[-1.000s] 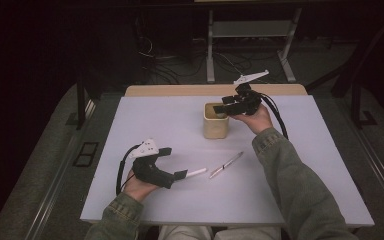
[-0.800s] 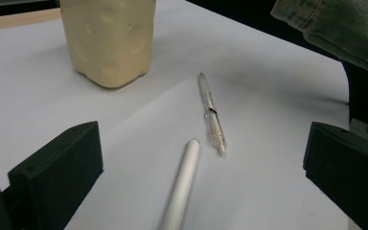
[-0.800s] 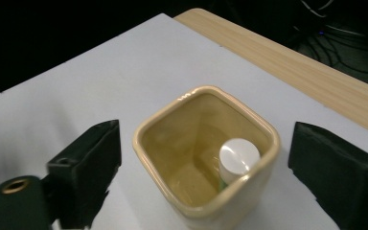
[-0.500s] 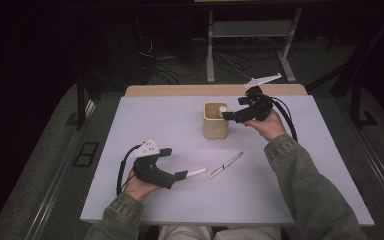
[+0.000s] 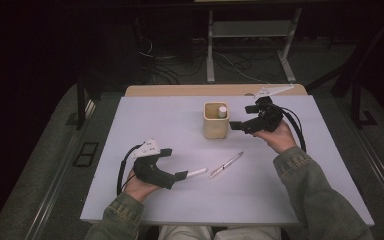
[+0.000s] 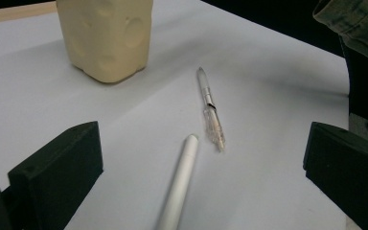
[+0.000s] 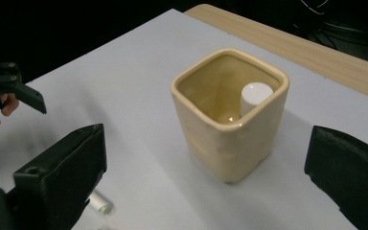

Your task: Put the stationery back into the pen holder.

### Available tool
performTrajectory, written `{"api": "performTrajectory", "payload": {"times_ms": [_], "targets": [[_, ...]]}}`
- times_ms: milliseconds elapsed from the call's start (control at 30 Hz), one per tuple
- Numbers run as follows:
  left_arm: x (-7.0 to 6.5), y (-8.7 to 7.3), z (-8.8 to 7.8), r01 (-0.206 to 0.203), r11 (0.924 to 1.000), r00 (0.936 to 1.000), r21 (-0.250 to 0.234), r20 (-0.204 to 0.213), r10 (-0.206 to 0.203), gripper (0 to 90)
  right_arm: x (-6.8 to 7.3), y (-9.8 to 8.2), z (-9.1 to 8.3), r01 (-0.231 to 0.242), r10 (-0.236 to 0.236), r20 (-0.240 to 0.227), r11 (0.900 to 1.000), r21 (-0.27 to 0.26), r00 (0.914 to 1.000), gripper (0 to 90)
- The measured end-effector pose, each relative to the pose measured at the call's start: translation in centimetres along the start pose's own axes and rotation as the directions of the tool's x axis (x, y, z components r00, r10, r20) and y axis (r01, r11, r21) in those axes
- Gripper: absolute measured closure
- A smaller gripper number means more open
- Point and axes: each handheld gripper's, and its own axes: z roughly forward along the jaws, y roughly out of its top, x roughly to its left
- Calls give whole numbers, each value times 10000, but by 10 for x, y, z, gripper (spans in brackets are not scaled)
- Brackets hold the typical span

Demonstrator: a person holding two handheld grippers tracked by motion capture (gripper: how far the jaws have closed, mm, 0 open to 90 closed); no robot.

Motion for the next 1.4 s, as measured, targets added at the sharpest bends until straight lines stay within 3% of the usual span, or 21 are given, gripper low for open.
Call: {"api": "performTrajectory", "payload": {"times_ms": [567, 1400], "targets": [[-1, 0, 2, -33, 9999, 10000, 131, 18, 33, 0, 9, -43, -15, -525, 517, -272, 9982, -298, 9983, 4], [-2, 3, 6, -101, 9986, 9999, 518, 134, 95, 0, 29, -98, -39, -814, 804, -301, 9962, -318, 9963, 4]]}}
